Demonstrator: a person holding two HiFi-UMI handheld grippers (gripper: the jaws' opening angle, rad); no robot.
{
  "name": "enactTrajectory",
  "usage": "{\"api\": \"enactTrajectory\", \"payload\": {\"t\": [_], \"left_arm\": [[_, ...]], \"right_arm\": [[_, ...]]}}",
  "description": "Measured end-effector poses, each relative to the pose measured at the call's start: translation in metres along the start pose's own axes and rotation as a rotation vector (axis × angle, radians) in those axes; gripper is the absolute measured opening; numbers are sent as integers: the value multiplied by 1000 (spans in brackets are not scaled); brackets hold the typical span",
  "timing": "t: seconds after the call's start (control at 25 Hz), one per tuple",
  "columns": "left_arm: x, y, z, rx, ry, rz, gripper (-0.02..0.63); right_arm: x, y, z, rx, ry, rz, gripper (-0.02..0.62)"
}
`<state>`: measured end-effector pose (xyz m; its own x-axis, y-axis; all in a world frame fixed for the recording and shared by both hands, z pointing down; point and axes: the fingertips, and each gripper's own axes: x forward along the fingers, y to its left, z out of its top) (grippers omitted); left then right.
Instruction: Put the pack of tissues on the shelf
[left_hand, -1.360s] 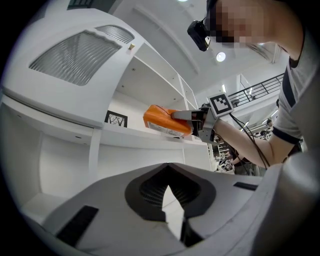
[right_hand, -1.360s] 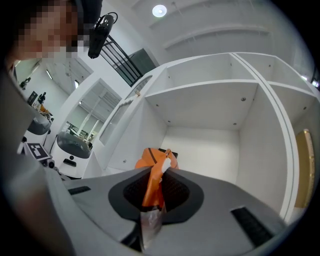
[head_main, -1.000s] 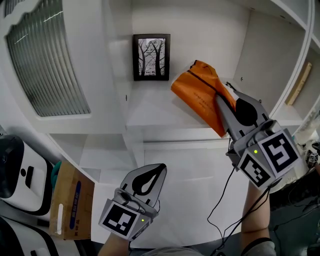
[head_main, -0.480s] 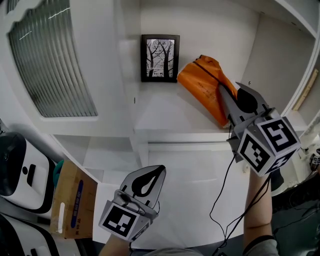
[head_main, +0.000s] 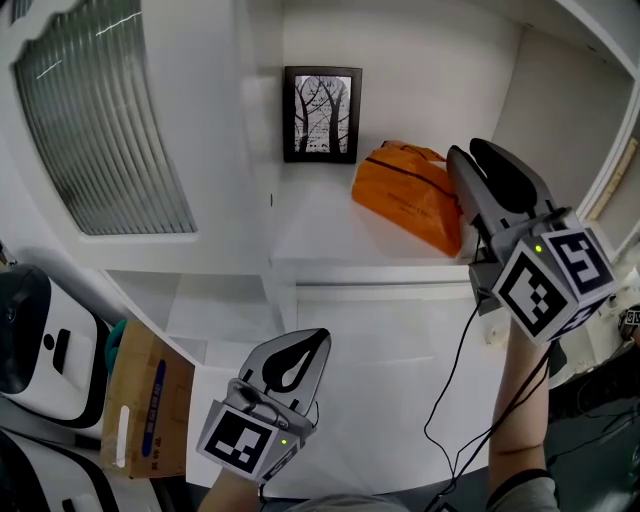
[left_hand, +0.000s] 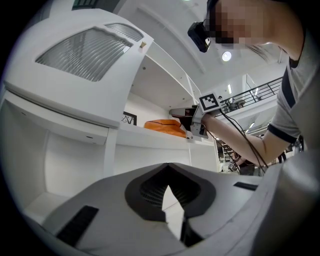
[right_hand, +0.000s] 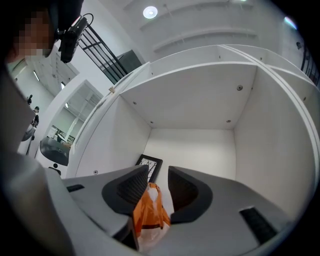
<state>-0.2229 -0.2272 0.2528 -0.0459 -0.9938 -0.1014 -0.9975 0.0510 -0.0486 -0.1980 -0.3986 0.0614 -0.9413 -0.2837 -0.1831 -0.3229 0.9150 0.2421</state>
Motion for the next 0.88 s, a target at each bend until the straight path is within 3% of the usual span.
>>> {"api": "enactTrajectory", "payload": {"t": [0.32,0.52,0.88], "left_arm": [[3,-3,0,-2,-5,-16,31],[5,-6,1,5,-20,-29,31],[3,-15,-6,-26,45,-62,31]], "right_arm": [[-9,4,-2,31,-7,31,126],[-18,5,1,52,-32,27,-1],[-31,13,-6,63,-26,44,-5]]}}
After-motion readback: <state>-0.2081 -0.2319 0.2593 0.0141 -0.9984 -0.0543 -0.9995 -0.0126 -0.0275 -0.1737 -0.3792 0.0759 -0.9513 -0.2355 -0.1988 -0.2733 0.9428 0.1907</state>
